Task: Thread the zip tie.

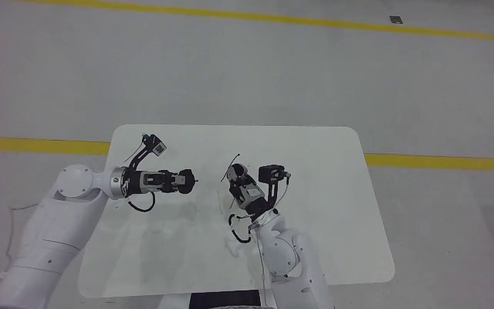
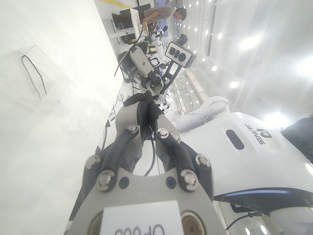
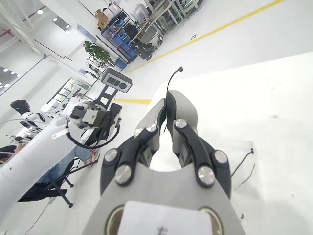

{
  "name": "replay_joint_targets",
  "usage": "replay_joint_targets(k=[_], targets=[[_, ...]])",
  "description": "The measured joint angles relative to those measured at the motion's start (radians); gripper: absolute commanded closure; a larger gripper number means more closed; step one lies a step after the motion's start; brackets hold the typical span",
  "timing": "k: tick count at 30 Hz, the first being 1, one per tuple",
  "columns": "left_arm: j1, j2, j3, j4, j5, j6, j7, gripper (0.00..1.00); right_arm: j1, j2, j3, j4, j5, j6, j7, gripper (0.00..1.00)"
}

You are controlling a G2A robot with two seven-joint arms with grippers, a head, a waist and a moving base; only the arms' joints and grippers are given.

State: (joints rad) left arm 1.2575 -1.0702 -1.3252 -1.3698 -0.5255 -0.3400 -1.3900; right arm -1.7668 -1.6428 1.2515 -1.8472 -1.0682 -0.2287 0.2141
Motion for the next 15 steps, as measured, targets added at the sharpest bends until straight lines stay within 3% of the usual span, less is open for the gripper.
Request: replay_joint_targets(k=[9, 15], targets=[[0.000, 0.000, 0.000, 0.000, 0.000, 0.000, 0.000, 1.00, 0.003, 0.000, -0.001, -0.005, 0.002, 0.000, -0.013, 1.00], [0.000, 0.000, 0.000, 0.000, 0.000, 0.000, 0.000, 1.00, 0.004, 0.008, -0.053, -0.012, -0.104, -0.016, -0.183, 1.00]])
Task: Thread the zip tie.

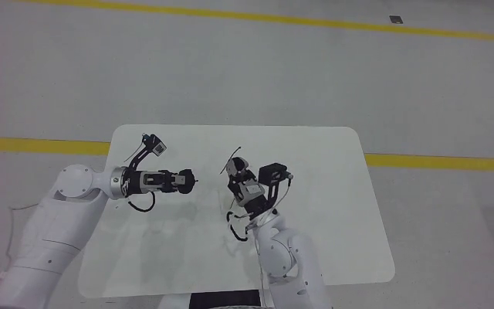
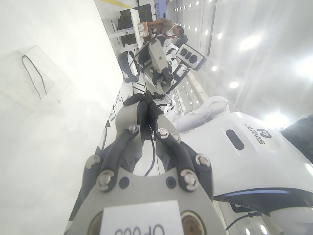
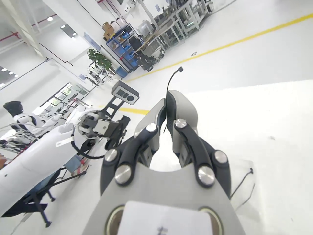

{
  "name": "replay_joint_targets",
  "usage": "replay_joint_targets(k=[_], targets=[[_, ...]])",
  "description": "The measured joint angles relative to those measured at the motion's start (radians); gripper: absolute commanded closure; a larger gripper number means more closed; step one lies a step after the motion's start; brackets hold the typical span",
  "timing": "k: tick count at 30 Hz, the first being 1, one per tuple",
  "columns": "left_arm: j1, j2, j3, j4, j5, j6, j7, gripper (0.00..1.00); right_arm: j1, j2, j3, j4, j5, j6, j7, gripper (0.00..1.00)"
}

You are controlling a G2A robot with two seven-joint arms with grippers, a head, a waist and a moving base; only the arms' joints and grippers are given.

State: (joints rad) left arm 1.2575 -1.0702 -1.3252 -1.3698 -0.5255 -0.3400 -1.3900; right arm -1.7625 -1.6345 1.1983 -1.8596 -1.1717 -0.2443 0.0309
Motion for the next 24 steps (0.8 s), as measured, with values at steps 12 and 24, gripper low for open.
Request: replay_joint_targets(k=[12, 24], targets=[[0.000, 0.000, 0.000, 0.000, 0.000, 0.000, 0.000, 1.00, 0.019, 0.018, -0.083, 0.055, -0.148, -0.005, -0.159, 1.00], [0.000, 0.000, 0.000, 0.000, 0.000, 0.000, 0.000, 1.00, 0.024, 0.023, -0.087, 0.061, -0.168, -0.027, -0.176, 1.00]])
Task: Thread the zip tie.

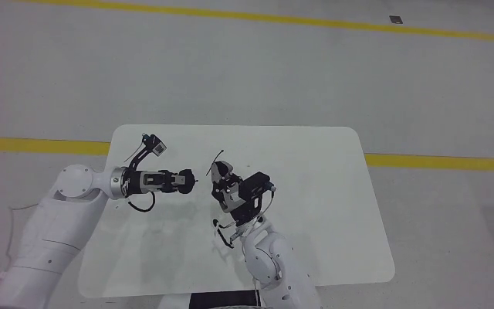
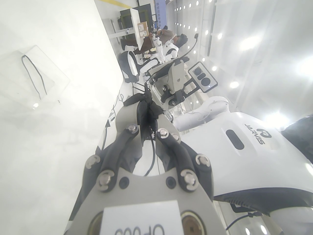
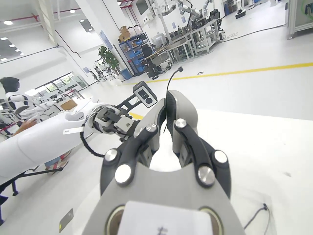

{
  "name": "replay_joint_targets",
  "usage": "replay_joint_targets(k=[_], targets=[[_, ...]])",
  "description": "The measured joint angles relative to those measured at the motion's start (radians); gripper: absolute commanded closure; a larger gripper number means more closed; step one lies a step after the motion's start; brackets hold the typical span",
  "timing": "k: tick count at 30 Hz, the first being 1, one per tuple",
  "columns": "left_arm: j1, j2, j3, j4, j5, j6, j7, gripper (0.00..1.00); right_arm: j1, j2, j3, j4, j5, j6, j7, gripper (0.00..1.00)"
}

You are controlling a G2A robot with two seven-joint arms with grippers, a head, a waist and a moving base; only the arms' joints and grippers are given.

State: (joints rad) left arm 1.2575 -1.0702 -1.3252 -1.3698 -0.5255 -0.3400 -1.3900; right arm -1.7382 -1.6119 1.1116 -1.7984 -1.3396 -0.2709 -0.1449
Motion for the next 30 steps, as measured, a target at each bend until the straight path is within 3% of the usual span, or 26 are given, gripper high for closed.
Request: replay_joint_targets(k=[7, 17, 30], targets=[[0.000, 0.000, 0.000, 0.000, 0.000, 0.000, 0.000, 1.00, -0.003, 0.008, -0.032, -0.014, -0.074, 0.041, -0.044, 1.00], [0.000, 0.000, 0.000, 0.000, 0.000, 0.000, 0.000, 1.00, -0.009, 0.024, -0.091, -0.006, -0.162, 0.159, -0.117, 1.00], [0.000, 0.000, 0.000, 0.000, 0.000, 0.000, 0.000, 1.00, -0.006, 0.044, -0.120, -0.009, -0.171, 0.191, -0.118, 1.00]])
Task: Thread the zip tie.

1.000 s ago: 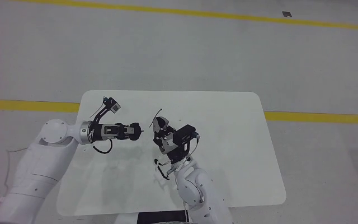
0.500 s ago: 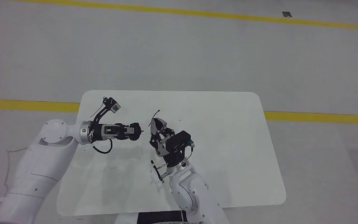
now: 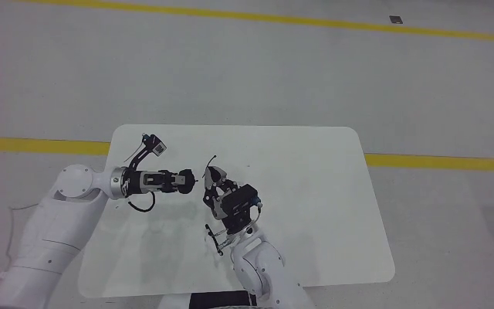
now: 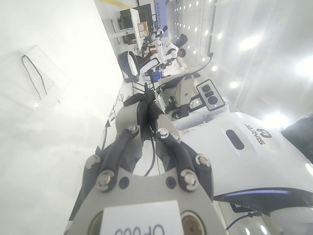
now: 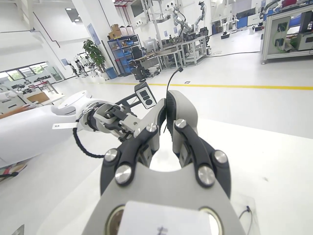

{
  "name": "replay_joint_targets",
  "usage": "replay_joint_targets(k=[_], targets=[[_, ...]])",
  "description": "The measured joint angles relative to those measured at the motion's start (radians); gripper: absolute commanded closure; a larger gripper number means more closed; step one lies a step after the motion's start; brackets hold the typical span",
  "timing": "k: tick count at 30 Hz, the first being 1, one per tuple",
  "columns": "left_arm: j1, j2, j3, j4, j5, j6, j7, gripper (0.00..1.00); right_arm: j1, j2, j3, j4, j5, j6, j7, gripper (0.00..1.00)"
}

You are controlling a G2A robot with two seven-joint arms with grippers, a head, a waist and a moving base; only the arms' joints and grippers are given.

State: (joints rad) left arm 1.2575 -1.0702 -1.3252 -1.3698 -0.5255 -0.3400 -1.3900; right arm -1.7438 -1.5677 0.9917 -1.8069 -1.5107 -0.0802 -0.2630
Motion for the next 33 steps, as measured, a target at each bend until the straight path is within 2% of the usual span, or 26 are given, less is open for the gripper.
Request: replay_joint_targets(k=[6, 17, 33], targets=[[0.000, 0.000, 0.000, 0.000, 0.000, 0.000, 0.000, 1.00, 0.009, 0.004, -0.012, 0.001, 0.002, -0.001, 0.005, 1.00], [0.000, 0.000, 0.000, 0.000, 0.000, 0.000, 0.000, 1.00, 0.025, 0.017, -0.044, 0.018, 0.001, 0.053, 0.005, 1.00], [0.000, 0.000, 0.000, 0.000, 0.000, 0.000, 0.000, 1.00, 0.038, 0.030, -0.061, 0.024, 0.016, 0.078, 0.001, 1.00]])
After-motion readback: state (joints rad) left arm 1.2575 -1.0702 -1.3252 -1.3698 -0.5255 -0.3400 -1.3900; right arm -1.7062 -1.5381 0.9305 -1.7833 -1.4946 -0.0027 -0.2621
